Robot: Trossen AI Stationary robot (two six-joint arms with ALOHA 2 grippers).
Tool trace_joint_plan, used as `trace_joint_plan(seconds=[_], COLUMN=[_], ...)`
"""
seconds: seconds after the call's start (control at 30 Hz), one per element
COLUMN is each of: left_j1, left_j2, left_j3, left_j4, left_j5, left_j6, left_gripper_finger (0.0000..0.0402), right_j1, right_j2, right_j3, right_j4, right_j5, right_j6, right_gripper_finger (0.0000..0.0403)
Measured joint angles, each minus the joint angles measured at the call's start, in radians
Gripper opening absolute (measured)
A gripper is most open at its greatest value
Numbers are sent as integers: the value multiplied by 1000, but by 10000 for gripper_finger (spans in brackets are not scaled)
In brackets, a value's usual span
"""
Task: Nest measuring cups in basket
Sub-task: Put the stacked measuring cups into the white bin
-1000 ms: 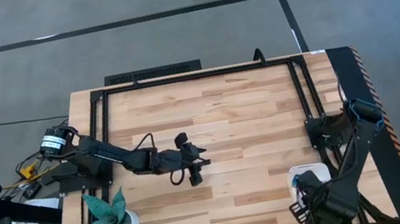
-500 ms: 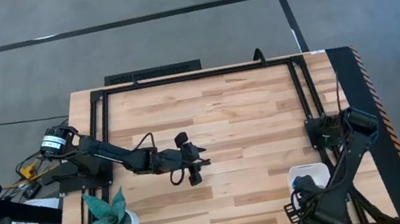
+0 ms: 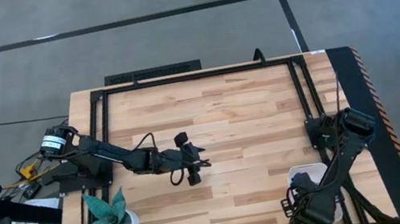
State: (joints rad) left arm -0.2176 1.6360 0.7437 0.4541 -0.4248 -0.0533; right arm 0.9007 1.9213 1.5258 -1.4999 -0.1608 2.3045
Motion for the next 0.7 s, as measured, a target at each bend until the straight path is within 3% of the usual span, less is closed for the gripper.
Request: trace_joint_plan(seconds=[0.2,0.47,0.7], left_j1=[0,0,0], left_j2=[0,0,0], left_j3=[0,0,0], left_j4=[-14,-29,-29], left_j5=[-7,-7,-8], left_j6=[2,12,27], left_gripper_finger=[172,172,172], right_j1=[-24,-21,-12], right_j2=[0,0,0], right_j3=[-64,-81,-81], right_j4=[110,117,117], right_j5=[-10,-47,-47], right_j6=[-4,-2,-9], right_gripper_finger=[128,130,171])
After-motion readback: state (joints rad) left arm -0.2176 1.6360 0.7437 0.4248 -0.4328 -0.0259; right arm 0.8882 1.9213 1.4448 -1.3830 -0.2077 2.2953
